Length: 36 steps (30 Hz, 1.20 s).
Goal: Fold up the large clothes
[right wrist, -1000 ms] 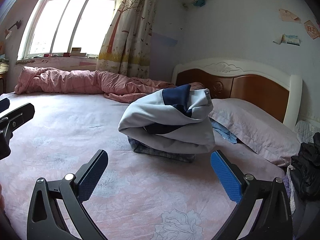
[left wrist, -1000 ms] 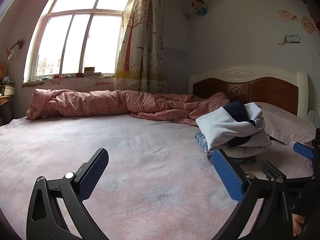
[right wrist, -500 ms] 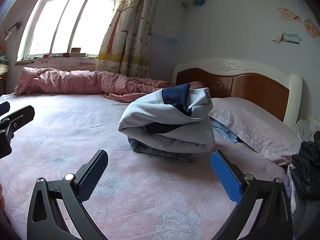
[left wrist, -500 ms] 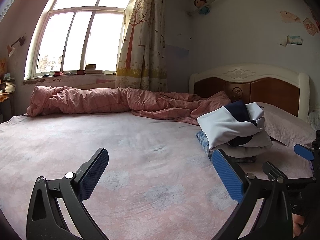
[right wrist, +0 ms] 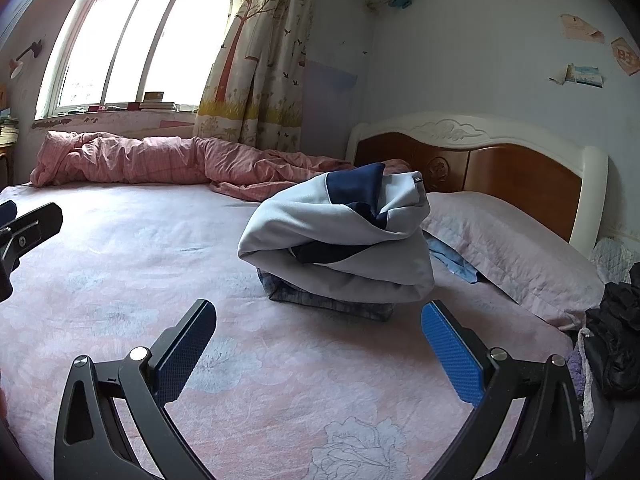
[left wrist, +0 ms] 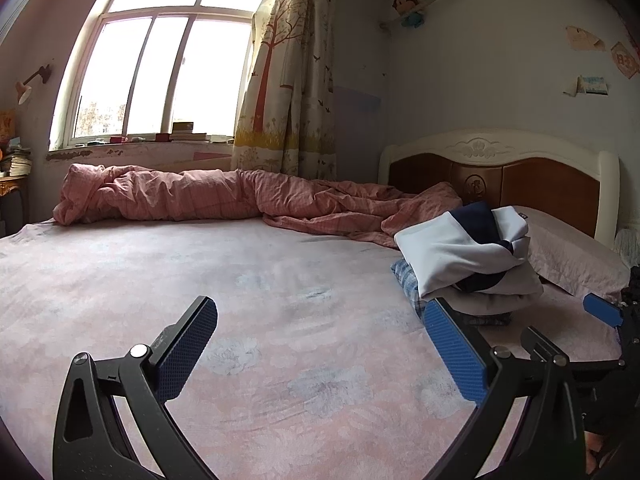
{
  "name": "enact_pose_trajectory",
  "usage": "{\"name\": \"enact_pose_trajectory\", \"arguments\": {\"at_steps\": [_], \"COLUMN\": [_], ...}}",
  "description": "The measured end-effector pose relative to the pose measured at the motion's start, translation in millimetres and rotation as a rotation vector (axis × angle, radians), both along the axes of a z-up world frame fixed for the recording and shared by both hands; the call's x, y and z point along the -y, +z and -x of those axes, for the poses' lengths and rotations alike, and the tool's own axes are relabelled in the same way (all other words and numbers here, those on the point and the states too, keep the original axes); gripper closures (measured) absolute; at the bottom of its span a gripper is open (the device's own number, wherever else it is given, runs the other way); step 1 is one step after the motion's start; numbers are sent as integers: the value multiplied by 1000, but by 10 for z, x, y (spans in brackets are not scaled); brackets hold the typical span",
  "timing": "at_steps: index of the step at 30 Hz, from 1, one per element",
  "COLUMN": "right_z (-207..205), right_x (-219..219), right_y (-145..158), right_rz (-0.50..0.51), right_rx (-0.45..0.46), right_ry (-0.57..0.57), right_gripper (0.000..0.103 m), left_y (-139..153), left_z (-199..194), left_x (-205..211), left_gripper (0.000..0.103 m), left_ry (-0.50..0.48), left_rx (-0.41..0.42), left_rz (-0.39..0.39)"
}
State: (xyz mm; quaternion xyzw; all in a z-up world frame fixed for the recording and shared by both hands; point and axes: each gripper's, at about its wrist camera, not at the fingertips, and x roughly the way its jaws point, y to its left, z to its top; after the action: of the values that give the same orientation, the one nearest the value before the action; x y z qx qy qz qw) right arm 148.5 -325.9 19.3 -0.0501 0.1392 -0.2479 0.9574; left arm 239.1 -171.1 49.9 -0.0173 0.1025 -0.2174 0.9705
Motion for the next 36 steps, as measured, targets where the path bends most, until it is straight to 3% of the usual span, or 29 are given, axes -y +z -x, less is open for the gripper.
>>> {"name": "enact_pose_trajectory", "arguments": {"at_steps": [36], "right_z": [-27], "right_x": [1], "right_y": [4], "right_rz": [-5], "right_rx": [-3], "right_ry": [15], "right_gripper": [0], "left_y": [-2], "left_z": [42], "left_x": [18], "left_gripper": [0], "left_ry": [-21], "left_rx": [9], "left_rz": [-15]}}
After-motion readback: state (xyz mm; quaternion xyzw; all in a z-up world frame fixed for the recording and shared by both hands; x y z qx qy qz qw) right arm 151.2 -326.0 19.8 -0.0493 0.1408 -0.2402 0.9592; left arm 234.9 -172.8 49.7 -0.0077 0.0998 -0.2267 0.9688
